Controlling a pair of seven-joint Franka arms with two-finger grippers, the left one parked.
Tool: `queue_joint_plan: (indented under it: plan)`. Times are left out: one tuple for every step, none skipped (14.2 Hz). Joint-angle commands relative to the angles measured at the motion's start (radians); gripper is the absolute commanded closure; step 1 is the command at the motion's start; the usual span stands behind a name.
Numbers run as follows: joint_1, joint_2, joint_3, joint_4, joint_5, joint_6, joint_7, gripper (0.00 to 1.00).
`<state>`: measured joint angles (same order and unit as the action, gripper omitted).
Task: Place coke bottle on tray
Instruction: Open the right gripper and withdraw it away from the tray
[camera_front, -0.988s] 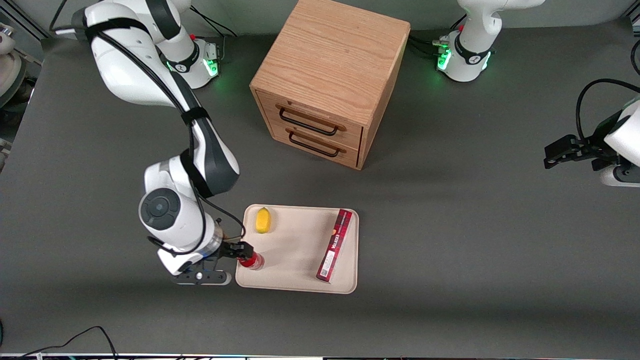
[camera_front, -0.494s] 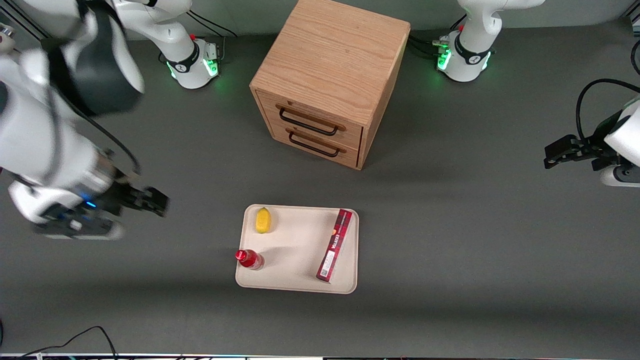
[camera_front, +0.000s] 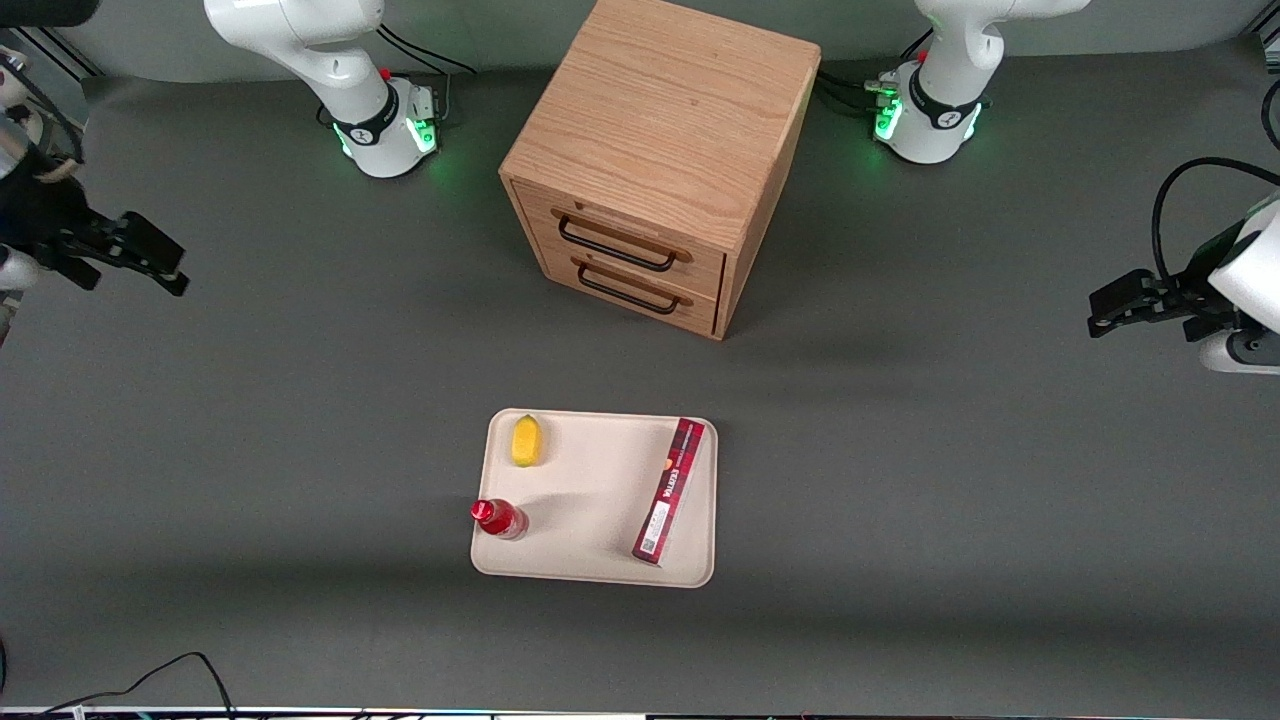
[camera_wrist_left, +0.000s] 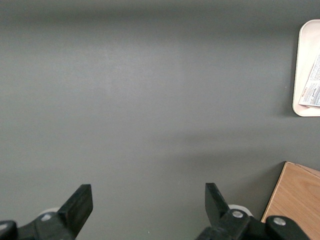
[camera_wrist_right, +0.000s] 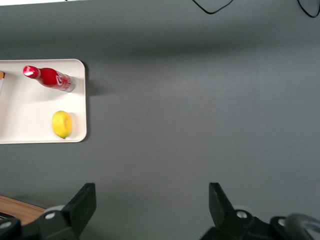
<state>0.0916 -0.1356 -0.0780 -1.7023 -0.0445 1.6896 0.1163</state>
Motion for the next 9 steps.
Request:
queue_joint_plan:
  plan:
    - [-0.010, -0.015, -0.048, -0.028, 0.035, 0.044, -0.096, 0.00]
    - [-0.012, -0.006, -0.048, -0.010, 0.035, 0.047, -0.096, 0.00]
    - [-0.013, 0.004, -0.046, 0.015, 0.035, 0.045, -0.093, 0.00]
    - [-0.013, 0.013, -0.045, 0.035, 0.035, 0.042, -0.096, 0.00]
    - [-0.013, 0.020, -0.045, 0.059, 0.034, 0.041, -0.092, 0.00]
    - [-0.013, 0.039, -0.045, 0.096, 0.034, 0.035, -0.090, 0.00]
    - [-0.013, 0.048, -0.045, 0.116, 0.034, 0.018, -0.092, 0.00]
    - [-0.012, 0.050, -0.045, 0.116, 0.034, 0.006, -0.093, 0.00]
    - [-0.012, 0.050, -0.043, 0.116, 0.034, -0.007, -0.095, 0.00]
